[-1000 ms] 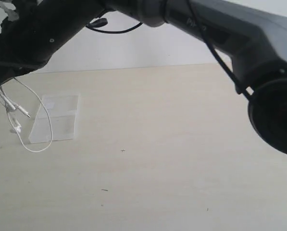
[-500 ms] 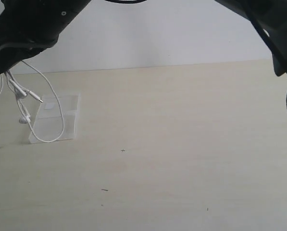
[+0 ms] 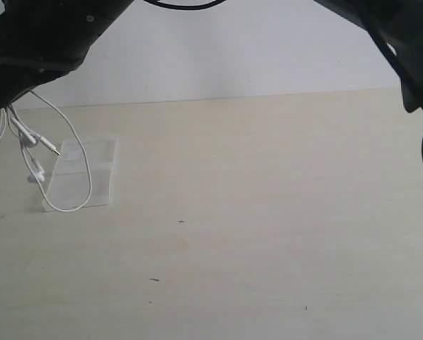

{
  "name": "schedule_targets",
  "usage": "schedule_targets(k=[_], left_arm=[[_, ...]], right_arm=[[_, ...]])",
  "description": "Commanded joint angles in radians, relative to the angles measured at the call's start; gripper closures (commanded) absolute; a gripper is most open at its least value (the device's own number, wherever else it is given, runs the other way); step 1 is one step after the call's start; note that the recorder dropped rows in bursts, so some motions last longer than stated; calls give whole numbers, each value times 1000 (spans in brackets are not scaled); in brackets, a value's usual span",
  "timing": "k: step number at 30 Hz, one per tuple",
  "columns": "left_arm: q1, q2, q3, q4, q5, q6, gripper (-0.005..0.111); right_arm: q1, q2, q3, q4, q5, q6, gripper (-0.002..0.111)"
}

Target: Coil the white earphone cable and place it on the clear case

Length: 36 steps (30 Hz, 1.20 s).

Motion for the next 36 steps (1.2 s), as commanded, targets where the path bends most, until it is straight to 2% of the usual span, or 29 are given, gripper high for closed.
schedule_targets(k=[1, 3, 6, 8, 10, 13, 21, 25, 36], left_arm=[[2, 38, 4, -236, 42, 174, 46], [2, 38, 4, -248, 27, 209, 37], [2, 41, 6, -260, -3, 209, 15], [2, 51, 6, -304, 5, 209, 8], [2, 61, 6, -343, 6, 238, 7], [2, 88, 6, -384, 6, 383, 6], [2, 158, 6, -626, -1, 641, 6], [2, 160, 6, -682, -6, 707, 6], [2, 211, 6, -757, -14, 741, 7]], right_arm=[[-6, -9, 3, -5, 0, 5, 108], [-6, -9, 3, -5, 0, 5, 108], [-6, -9, 3, -5, 0, 5, 108], [-6, -9, 3, 1, 0, 4, 108], [-6, -9, 3, 9, 0, 4, 108], [-6, -9, 3, 17, 0, 4, 108], [-6, -3, 3, 84, 0, 4, 108], [-6, -1, 3, 92, 0, 9, 108], [-6, -1, 3, 166, 0, 8, 108]])
